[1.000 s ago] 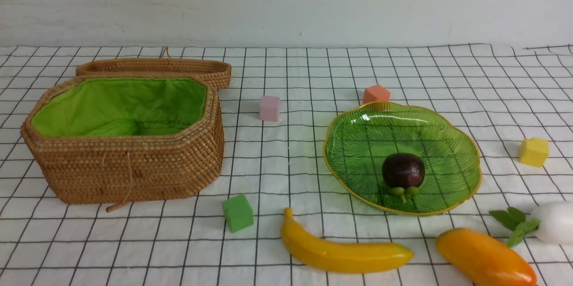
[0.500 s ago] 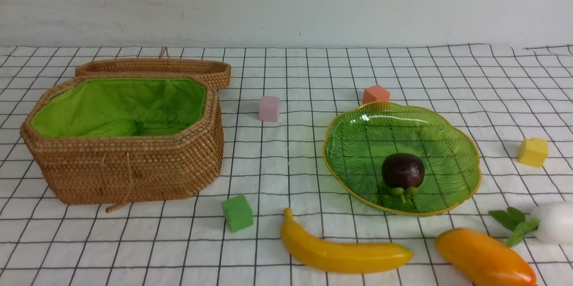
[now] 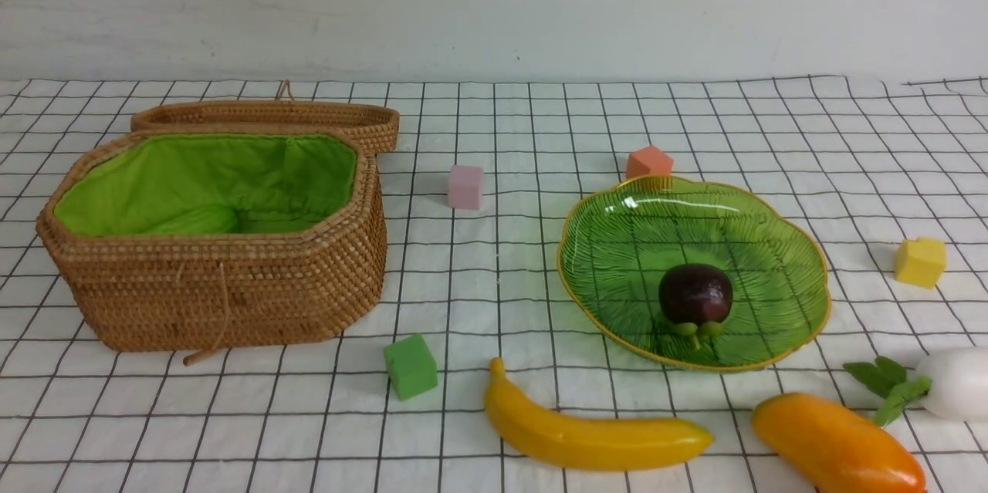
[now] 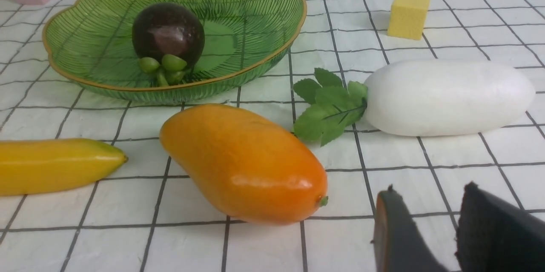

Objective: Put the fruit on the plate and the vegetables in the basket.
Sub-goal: Use the right arm to grab a banana and put it into the right plate

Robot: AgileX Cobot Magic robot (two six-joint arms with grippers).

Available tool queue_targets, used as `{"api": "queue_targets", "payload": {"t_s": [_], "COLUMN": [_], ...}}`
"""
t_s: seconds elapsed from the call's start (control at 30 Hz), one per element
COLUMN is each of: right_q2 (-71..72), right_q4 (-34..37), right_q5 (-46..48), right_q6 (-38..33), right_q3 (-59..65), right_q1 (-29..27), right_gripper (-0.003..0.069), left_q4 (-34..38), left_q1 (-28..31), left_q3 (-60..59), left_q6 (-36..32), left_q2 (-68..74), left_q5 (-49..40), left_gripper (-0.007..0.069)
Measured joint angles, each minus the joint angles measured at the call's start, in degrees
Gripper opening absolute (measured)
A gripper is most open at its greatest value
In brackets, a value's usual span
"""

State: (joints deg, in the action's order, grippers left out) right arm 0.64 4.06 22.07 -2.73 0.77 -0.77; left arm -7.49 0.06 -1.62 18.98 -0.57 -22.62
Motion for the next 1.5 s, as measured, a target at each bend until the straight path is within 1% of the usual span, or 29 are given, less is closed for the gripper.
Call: {"api": "queue_targets", "payload": {"t_s": [0.07,0.17,0.23,0.3,0.33,0.37,0.4,0.47,0.5,0.57,0.63,0.67,0.73,0.83,0.87,0.9,0.93,0.97,1.0,1.07,1.17,1.23,1.3,1.37,1.43,1.47,1.5], "right_q2": [0.0,0.0,0.0,0.0,0.0,0.0,0.0,0.0,0.0,0.0,-0.5,-0.7,-5.0,-14.0,-14.7,-21.2,-24.2,-24.9,-30.8,-37.0,-45.7,-51.0,-57.7,-61.7,-66.1,-67.0,-70.4], "right_q4": [0.1,1.4,4.3,5.3,7.0,7.6,9.4,11.5,12.3,13.0,12.6,12.6,11.0,7.3,7.0,3.8,2.1,1.3,-1.5,-4.5,-4.1,-1.0,2.8,5.2,7.6,7.8,8.7], "right_q5": [-1.3,-6.6,-16.1,-19.7,-25.7,-26.4,-32.8,-39.6,-41.9,-42.6,-40.4,-40.0,-32.3,-18.8,-17.8,-8.6,-4.7,-3.8,3.0,8.3,13.0,15.7,18.8,19.7,20.3,20.5,21.0], "right_q6": [0.0,0.6,1.2,1.3,2.2,2.4,4.0,7.2,9.4,14.9,18.5,18.8,21.5,21.7,21.6,21.0,20.2,19.6,16.8,13.3,9.7,6.7,1.3,-3.7,-10.5,-11.0,-14.6], "right_q3": [0.2,0.7,0.7,0.7,0.7,0.7,0.7,0.6,0.0,-3.9,-9.5,-10.2,-21.5,-36.1,-37.1,-45.2,-48.3,-49.0,-53.5,-56.3,-56.9,-57.0,-57.0,-57.0,-57.7,-57.9,-59.1], "right_q1": [0.0,0.0,0.0,0.0,0.0,0.0,0.0,0.0,0.0,0.0,0.0,0.0,0.0,0.0,0.0,0.0,0.0,0.0,0.0,0.1,1.7,4.4,9.5,13.5,18.8,19.8,23.8], "right_gripper": [0.0243,0.0243,0.0243,0.0243,0.0243,0.0243,0.0243,0.0243,0.0243,0.0243,0.0243,0.0243,0.0244,0.0244,0.0244,0.0244,0.0244,0.0244,0.0244,0.0244,0.0244,0.0241,0.0241,0.0242,0.0248,0.0249,0.026], "left_q4": [0.0,-0.1,-0.1,-0.1,-0.2,-0.2,-0.2,-0.2,-0.2,-0.2,-0.2,-0.2,-0.2,-0.2,-0.2,-0.2,-0.2,-0.2,-0.2,-0.2,-0.2,-0.2,-0.2,-0.2,-0.2,-0.2,-0.2], "left_q1": [0.0,0.0,0.0,0.0,0.0,0.0,0.0,0.0,0.0,0.0,0.0,0.0,0.0,0.0,0.0,0.0,0.0,0.0,0.0,0.0,0.0,0.0,0.0,0.0,0.0,0.0,0.0], "left_q3": [0.0,0.0,0.0,0.0,0.0,0.0,0.0,0.0,0.0,0.0,0.0,0.0,0.0,0.0,0.0,0.0,0.0,0.0,0.0,0.0,0.0,0.0,0.0,0.0,0.0,0.0,0.0], "left_q6": [0.0,0.0,0.0,0.0,0.0,0.0,0.0,0.0,0.0,0.0,0.0,0.0,0.0,0.0,0.0,0.0,0.0,0.0,0.0,0.0,0.0,0.0,0.0,0.0,0.0,0.0,0.0], "left_q2": [0.0,0.0,0.0,0.0,0.0,0.0,0.0,0.0,0.0,0.0,0.0,0.0,0.0,0.0,0.0,0.0,0.0,0.0,0.0,0.0,0.0,0.0,0.0,0.0,0.0,0.0,0.0], "left_q5": [0.0,0.0,0.0,0.0,0.0,0.0,0.0,0.0,0.0,0.0,0.0,0.0,0.0,0.0,0.0,0.0,0.0,0.0,0.0,0.0,0.0,0.0,0.0,0.0,0.0,0.0,0.0], "left_gripper": [-0.0001,0.0001,0.0005,0.0005,0.0005,0.0005,0.0007,0.0008,0.0008,0.0008,0.0008,0.0008,0.0011,0.0015,0.0016,0.0018,0.0019,0.0019,0.002,0.0022,0.0025,0.0026,0.0029,0.0029,0.0032,0.0032,0.0034]}}
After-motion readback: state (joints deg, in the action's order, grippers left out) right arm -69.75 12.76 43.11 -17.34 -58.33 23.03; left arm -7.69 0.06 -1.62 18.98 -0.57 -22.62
